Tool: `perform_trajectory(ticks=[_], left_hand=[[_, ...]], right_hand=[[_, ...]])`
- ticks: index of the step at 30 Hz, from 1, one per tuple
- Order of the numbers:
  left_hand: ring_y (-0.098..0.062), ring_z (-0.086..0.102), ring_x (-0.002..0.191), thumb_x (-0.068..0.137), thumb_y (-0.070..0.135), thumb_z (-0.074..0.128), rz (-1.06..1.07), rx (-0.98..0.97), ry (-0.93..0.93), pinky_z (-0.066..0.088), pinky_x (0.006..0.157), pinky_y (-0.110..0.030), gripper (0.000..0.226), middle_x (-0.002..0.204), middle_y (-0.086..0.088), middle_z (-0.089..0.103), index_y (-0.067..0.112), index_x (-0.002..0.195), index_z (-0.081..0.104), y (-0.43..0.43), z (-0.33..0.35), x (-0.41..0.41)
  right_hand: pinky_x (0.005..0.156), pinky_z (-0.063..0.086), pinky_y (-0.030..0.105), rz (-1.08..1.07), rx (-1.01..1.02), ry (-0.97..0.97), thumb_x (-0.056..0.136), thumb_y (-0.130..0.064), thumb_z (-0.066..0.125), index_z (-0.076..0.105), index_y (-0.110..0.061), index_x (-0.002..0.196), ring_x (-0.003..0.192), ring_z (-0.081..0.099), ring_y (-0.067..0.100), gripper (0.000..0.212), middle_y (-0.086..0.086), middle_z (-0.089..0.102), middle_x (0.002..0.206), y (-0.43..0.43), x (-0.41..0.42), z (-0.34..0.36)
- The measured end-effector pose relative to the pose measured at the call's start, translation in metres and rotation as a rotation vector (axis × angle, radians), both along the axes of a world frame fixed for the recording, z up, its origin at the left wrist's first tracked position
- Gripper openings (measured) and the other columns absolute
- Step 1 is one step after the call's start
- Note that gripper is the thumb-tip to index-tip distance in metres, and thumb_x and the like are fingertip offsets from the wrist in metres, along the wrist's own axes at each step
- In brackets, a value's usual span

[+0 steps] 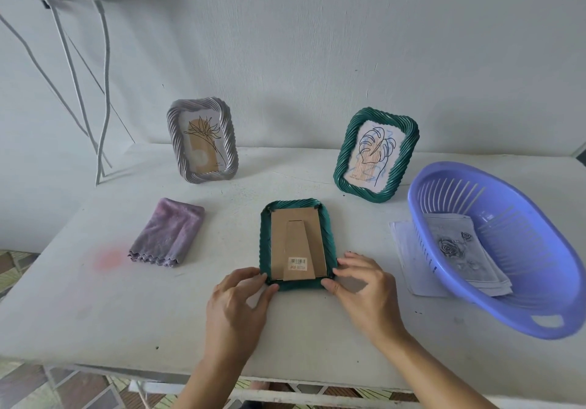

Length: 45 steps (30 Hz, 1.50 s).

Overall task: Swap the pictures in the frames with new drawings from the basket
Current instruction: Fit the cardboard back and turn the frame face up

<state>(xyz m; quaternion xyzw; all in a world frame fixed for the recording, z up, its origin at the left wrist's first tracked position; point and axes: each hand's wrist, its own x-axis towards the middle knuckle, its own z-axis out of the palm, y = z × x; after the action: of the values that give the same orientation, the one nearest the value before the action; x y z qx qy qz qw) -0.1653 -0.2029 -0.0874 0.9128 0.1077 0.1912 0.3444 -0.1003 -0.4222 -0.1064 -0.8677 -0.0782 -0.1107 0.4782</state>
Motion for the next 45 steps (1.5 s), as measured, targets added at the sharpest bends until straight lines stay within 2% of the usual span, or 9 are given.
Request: perform_trajectory(ticks=[4,9,15,27,31,34,37,40,45], left_hand=[[-0.002,0.063,0.092,0.077,0.026,0.085,0.064,-0.142,0.047,0.049,0.083,-0.021,0.022,0.099,0.020,0.067,0.020,0.098,0.081,-0.003,0.004,0.002],[-0.012,0.052,0.095,0.076,0.037,0.084,0.223,-0.165,0.145,0.034,0.084,-0.032,0.022,0.093,0.016,0.060,0.032,0.097,0.079,-0.011,0.006,0.004],[-0.005,0.055,0.094,0.077,0.046,0.079,0.291,-0.254,0.210,0.017,0.076,-0.032,0.013,0.087,0.020,0.064,0.045,0.089,0.073,-0.016,0.013,0.004],[0.001,0.055,0.086,0.078,0.042,0.079,0.314,-0.318,0.220,0.021,0.079,-0.035,0.015,0.081,0.016,0.065,0.051,0.076,0.067,-0.018,0.016,0.006],[0.001,0.056,0.086,0.080,0.040,0.079,0.307,-0.312,0.222,0.022,0.081,-0.035,0.012,0.082,0.017,0.065,0.048,0.078,0.070,-0.018,0.015,0.008],[-0.001,0.056,0.088,0.081,0.040,0.078,0.298,-0.296,0.233,0.020,0.079,-0.035,0.008,0.084,0.018,0.064,0.046,0.080,0.072,-0.018,0.015,0.009],[0.000,0.055,0.088,0.081,0.040,0.078,0.286,-0.279,0.238,0.019,0.077,-0.035,0.009,0.085,0.018,0.063,0.047,0.081,0.072,-0.017,0.015,0.010],[0.004,0.054,0.083,0.081,0.042,0.078,0.278,-0.259,0.203,0.020,0.081,-0.033,0.008,0.086,0.019,0.063,0.045,0.086,0.072,-0.018,0.013,0.006],[0.001,0.056,0.072,0.080,0.043,0.078,0.270,-0.223,0.160,0.024,0.083,-0.033,0.009,0.082,0.020,0.065,0.038,0.088,0.078,-0.018,0.008,0.003]], right_hand=[[0.091,0.040,0.005,-0.058,0.068,0.083,0.061,-0.016,0.094,0.079,-0.022,0.075,0.105,0.062,0.001,0.021,-0.011,0.072,0.097,0.006,0.001,0.003],[0.085,0.036,0.001,-0.120,0.111,0.111,0.060,-0.008,0.091,0.075,-0.023,0.067,0.101,0.061,0.005,0.024,-0.020,0.067,0.091,0.014,0.003,0.003],[0.088,0.035,0.002,-0.100,0.083,0.069,0.062,-0.008,0.091,0.075,-0.023,0.071,0.102,0.058,0.001,0.023,-0.020,0.066,0.094,0.013,0.001,-0.001],[0.090,0.034,0.003,-0.042,0.021,0.090,0.067,-0.011,0.088,0.078,-0.032,0.076,0.109,0.048,-0.008,0.024,-0.016,0.066,0.099,0.012,0.003,-0.001],[0.093,0.040,0.013,-0.039,-0.024,0.053,0.068,-0.015,0.087,0.078,-0.032,0.079,0.105,0.052,-0.002,0.023,-0.017,0.063,0.099,0.011,0.002,0.000],[0.091,0.040,0.024,-0.001,-0.138,-0.021,0.071,-0.026,0.077,0.077,-0.036,0.097,0.103,0.051,0.006,0.029,-0.014,0.059,0.100,0.012,0.003,0.001],[0.092,0.033,0.029,0.065,-0.306,-0.060,0.076,-0.036,0.065,0.072,-0.042,0.113,0.115,0.046,0.009,0.038,-0.009,0.055,0.114,0.009,0.005,0.002],[0.096,0.030,0.029,0.111,-0.376,-0.039,0.079,-0.048,0.056,0.070,-0.047,0.114,0.122,0.044,0.011,0.038,-0.009,0.055,0.124,0.002,0.009,0.004],[0.098,0.037,0.038,0.117,-0.364,-0.037,0.077,-0.052,0.056,0.072,-0.046,0.109,0.120,0.048,0.014,0.037,-0.009,0.058,0.125,0.001,0.011,0.003]])
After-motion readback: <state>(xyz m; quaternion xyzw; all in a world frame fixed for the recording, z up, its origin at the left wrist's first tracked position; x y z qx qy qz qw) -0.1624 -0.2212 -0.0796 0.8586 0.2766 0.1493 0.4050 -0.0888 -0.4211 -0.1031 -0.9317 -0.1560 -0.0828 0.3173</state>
